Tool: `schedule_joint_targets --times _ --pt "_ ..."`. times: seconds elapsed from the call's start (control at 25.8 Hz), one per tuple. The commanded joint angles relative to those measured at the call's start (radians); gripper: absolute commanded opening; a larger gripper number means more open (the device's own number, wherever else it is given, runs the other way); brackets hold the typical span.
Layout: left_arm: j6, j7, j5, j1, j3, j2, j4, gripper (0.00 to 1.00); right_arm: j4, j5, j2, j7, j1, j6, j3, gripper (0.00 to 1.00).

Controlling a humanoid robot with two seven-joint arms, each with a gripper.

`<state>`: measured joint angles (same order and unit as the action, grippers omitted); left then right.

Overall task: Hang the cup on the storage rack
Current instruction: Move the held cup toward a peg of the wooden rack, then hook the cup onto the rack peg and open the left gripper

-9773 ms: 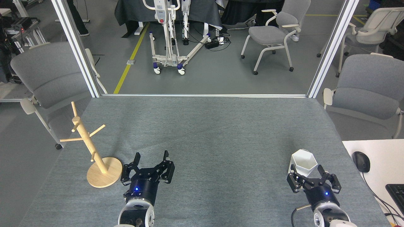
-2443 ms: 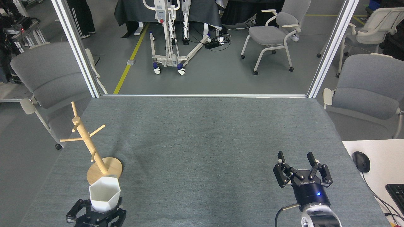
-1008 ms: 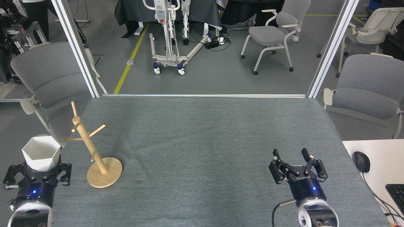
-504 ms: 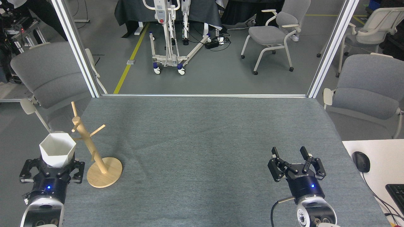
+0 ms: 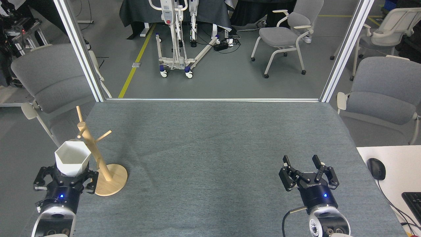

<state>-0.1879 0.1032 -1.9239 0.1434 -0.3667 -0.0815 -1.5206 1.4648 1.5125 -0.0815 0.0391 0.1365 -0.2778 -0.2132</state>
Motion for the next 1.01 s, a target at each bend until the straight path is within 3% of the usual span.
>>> schedule_joint_targets --times 0.0,0.08,0.23,0.31,0.85,0.97 --pt "0.002 0.0 0.0 -0.001 0.005 0.002 0.01 0.43 -0.001 0.0 -0.001 -0.002 0.002 0.002 0.0 1.0" --pt "0.004 -0.007 0.0 -0.001 0.005 0.002 0.013 0.63 -0.001 0.0 -0.001 -0.002 0.002 0.002 0.0 0.99" --pt "0.004 -0.013 0.002 -0.001 0.006 0.002 0.03 0.75 -0.014 0.0 -0.001 -0.004 0.003 0.002 0.0 0.99" --pt "0.004 -0.014 0.003 -0.001 0.006 0.002 0.051 0.87 -0.023 0.0 -0.003 -0.004 0.005 0.002 0.0 0.99" --pt "0.002 -0.016 0.008 -0.005 0.034 0.003 0.137 0.97 -0.024 -0.006 -0.017 -0.004 0.003 0.003 0.0 0.99" --pt "0.001 -0.017 0.008 -0.011 0.043 0.029 0.169 0.98 -0.024 -0.008 -0.017 -0.004 0.003 0.003 0.0 0.99"
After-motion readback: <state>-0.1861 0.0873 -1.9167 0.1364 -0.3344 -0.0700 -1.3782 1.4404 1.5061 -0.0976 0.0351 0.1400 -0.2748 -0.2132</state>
